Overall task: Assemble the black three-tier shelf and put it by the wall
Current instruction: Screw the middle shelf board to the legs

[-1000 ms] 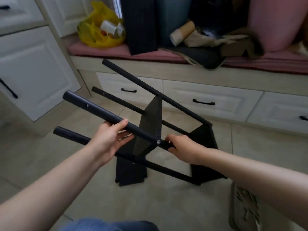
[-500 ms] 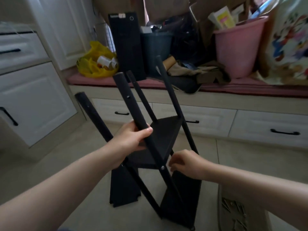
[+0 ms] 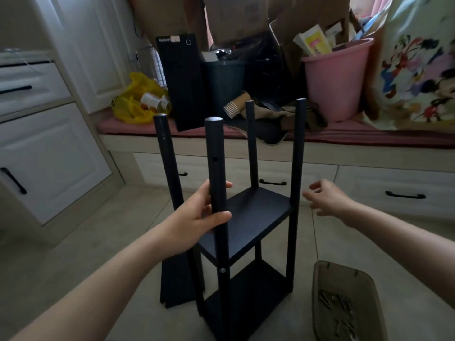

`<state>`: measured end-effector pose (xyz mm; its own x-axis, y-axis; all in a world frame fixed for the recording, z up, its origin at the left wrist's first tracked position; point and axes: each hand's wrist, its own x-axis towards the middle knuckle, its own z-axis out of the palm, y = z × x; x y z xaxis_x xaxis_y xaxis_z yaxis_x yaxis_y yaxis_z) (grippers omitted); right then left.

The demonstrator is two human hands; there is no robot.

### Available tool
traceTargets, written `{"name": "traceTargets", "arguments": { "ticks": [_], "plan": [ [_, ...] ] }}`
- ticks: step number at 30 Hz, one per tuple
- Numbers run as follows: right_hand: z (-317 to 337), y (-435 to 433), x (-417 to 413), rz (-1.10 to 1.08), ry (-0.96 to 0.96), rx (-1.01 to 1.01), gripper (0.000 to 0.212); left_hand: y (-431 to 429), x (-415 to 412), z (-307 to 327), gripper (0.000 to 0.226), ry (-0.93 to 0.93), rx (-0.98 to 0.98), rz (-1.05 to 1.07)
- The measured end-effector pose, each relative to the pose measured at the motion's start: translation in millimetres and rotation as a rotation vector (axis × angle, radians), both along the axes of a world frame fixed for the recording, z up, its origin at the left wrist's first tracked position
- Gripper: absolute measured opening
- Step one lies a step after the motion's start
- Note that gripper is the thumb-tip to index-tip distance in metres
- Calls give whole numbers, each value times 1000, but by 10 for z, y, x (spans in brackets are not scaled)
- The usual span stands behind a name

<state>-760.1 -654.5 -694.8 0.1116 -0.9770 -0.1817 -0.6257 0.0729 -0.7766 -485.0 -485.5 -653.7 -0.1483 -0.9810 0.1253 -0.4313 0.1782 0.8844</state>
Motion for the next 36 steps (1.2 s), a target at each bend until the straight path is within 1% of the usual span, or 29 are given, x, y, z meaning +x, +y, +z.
{"name": "traceTargets", "arguments": {
  "ticks": [2, 5, 10, 13, 15, 17, 19, 21, 27, 36],
  "plan": [
    [-13, -38, 2, 1, -22, 19, 55, 5, 58, 54, 54, 3, 3, -18],
    [-28, -96, 20, 11, -68, 39, 61, 10, 149, 107, 59, -8, 0, -8],
    [-12, -175, 52, 80, -139, 39, 55, 9, 313, 66, 63, -32, -57, 50],
    [0, -212, 68, 82, -167, 40, 48, -30, 372, 41, 61, -31, -105, 92],
    [-3, -225, 75, 89, -181, 44, 46, -59, 399, 36, 58, -51, -144, 147],
    [-22, -222, 86, 94, -201, 42, 45, -98, 439, 18, 60, -95, -191, 208],
    [-43, -207, 97, 80, -231, 38, 44, -145, 482, -4, 56, -124, -218, 269],
    [-64, -185, 103, 70, -265, 32, 41, -197, 516, -27, 51, -108, -230, 325],
    [-100, -58, -23, 55, -274, -52, 38, -375, 476, -64, 48, -58, -233, 407],
    [-47, 273, -373, 126, -208, -171, 35, -611, 345, -132, 46, -54, -176, 468]
  ]
}}
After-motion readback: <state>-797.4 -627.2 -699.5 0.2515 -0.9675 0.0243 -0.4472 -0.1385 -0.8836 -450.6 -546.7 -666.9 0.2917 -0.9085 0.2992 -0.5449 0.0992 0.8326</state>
